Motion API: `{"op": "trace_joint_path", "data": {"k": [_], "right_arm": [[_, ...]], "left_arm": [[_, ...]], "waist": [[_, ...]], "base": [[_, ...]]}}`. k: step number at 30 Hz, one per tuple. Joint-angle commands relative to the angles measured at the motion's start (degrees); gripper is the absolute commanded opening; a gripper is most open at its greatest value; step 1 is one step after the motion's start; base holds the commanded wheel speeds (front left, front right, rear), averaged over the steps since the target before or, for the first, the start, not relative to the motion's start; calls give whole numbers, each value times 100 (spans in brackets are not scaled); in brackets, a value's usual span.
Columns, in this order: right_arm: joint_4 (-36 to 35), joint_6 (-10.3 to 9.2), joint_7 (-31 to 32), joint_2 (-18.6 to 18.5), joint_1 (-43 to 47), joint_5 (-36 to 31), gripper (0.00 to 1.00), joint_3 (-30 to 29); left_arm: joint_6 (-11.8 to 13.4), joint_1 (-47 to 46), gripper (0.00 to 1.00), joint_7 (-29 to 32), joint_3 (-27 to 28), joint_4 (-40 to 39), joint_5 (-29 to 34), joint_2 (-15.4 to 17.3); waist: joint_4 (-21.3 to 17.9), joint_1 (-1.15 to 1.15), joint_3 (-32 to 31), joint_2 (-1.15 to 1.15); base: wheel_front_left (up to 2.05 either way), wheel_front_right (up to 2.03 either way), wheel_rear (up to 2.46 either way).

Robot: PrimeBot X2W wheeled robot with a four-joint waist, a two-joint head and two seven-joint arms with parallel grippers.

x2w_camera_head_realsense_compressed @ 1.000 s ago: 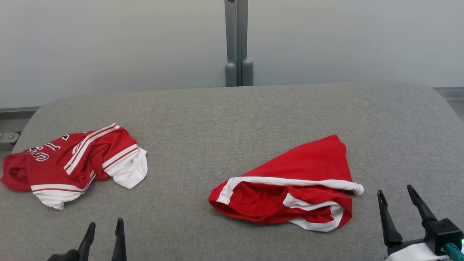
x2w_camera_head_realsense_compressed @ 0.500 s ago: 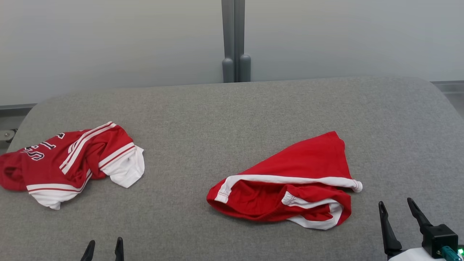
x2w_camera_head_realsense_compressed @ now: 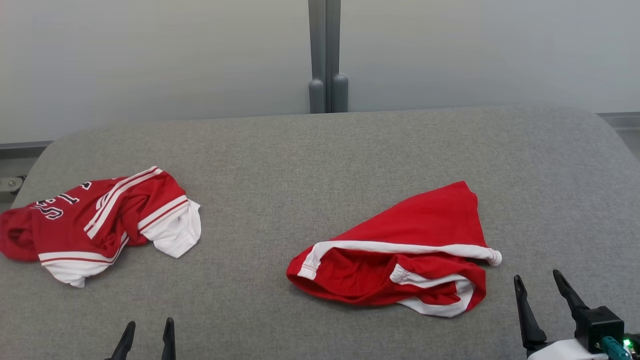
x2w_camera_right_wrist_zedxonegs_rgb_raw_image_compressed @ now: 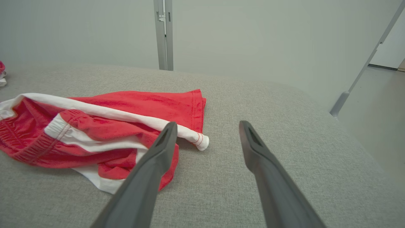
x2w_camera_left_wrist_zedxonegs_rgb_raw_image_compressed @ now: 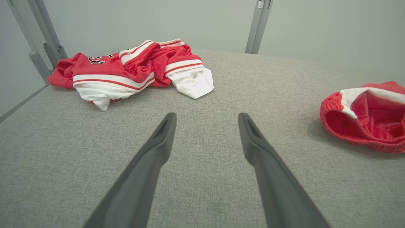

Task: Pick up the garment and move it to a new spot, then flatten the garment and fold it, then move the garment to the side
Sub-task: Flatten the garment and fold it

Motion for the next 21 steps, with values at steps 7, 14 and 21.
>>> {"op": "trace_joint_path", "data": {"k": [7, 14, 21], "right_arm": [[-60, -6, -3, -47, -111, 72, 100, 80], [400, -6, -3, -105, -266, 418, 100, 60], [1258, -6, 545, -489, -1049, 637, 100, 365]], "left_arm": [[-39, -154, 100, -17, 9, -24, 96, -122], [1, -369, 100, 366, -86, 260, -279, -337], [156, -612, 100, 1891, -815, -415, -1757, -488]], "waist": [[-9, 0, 25, 0], [-7, 0, 66, 0], [-65, 0, 286, 0]], "base": [[0, 0, 0], [0, 0, 0], [0, 0, 0]]}}
